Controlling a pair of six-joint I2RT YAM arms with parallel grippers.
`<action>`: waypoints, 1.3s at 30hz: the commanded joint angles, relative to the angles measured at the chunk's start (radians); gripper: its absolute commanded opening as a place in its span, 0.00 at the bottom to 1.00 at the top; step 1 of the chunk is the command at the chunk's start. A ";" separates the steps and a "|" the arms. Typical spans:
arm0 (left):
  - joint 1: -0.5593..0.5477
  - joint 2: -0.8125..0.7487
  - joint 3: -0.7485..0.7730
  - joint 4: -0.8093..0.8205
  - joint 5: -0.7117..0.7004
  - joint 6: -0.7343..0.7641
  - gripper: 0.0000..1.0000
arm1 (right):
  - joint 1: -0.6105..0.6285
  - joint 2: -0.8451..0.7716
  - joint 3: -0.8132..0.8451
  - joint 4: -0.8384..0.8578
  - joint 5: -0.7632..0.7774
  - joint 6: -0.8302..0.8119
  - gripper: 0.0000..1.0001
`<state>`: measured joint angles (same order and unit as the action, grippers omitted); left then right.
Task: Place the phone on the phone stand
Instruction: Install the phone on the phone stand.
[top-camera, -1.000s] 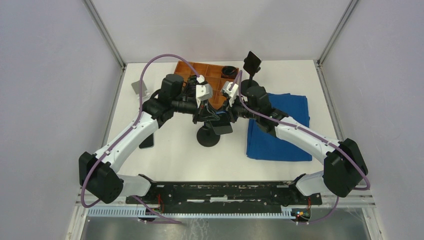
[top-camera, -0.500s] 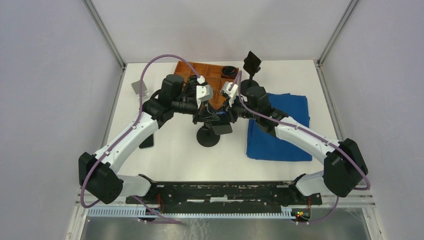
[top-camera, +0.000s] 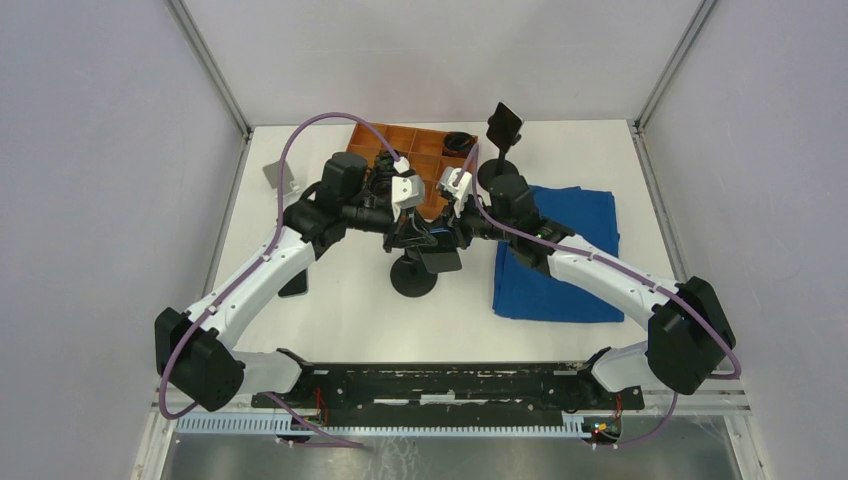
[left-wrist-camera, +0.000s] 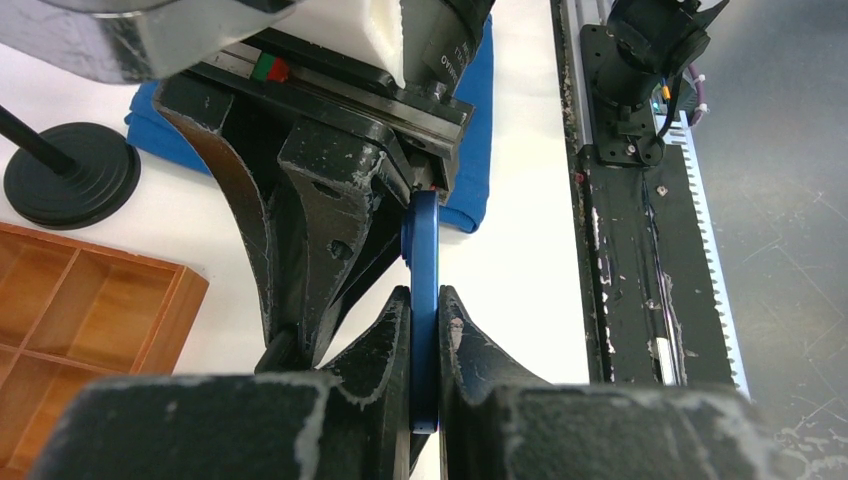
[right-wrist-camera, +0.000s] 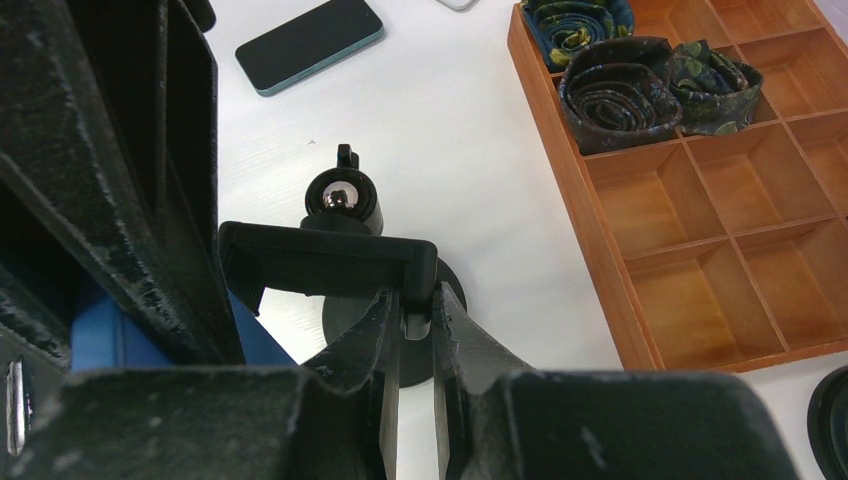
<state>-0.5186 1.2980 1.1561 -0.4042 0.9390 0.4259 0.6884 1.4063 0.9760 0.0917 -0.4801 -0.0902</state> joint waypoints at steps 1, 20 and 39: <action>0.018 -0.034 0.016 0.105 -0.086 0.079 0.02 | 0.035 -0.026 0.024 -0.006 -0.073 0.014 0.00; 0.047 -0.068 0.009 0.096 -0.122 0.104 0.02 | 0.051 -0.022 0.018 -0.015 -0.060 -0.003 0.00; 0.035 -0.014 -0.002 0.176 0.049 0.019 0.02 | 0.055 -0.013 0.000 0.014 -0.100 0.038 0.00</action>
<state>-0.4885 1.2667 1.1378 -0.4084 0.9707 0.4500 0.7052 1.4063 0.9760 0.1036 -0.4778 -0.0990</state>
